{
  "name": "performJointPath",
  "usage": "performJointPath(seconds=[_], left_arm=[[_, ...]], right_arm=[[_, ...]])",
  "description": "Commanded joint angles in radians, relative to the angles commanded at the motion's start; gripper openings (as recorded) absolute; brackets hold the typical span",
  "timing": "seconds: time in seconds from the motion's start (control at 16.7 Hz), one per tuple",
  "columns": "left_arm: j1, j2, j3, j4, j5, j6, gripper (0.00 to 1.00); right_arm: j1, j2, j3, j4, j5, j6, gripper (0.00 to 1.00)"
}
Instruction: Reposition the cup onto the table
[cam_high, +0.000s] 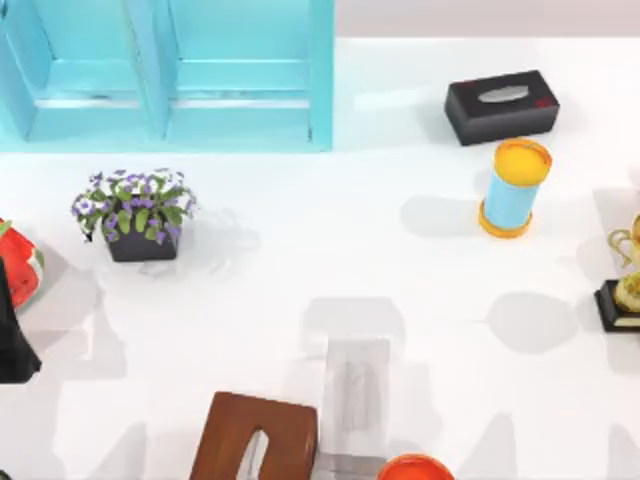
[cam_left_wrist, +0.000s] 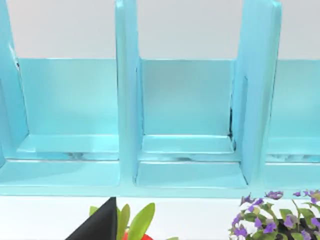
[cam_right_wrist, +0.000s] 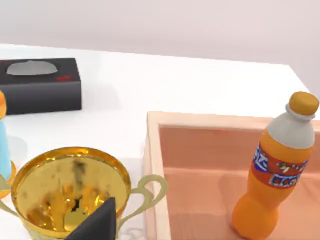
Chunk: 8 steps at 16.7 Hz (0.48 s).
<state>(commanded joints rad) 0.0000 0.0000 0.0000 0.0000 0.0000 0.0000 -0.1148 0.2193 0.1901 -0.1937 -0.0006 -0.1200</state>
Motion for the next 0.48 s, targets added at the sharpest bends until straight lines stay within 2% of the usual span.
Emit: performJointPath(seconds=[0.48], left_arm=[[0.000,0.000,0.000,0.000,0.000,0.000,1.00]], right_arm=[[-0.304,0.669,0.518,-0.538,-0.002,-0.318,1.00]])
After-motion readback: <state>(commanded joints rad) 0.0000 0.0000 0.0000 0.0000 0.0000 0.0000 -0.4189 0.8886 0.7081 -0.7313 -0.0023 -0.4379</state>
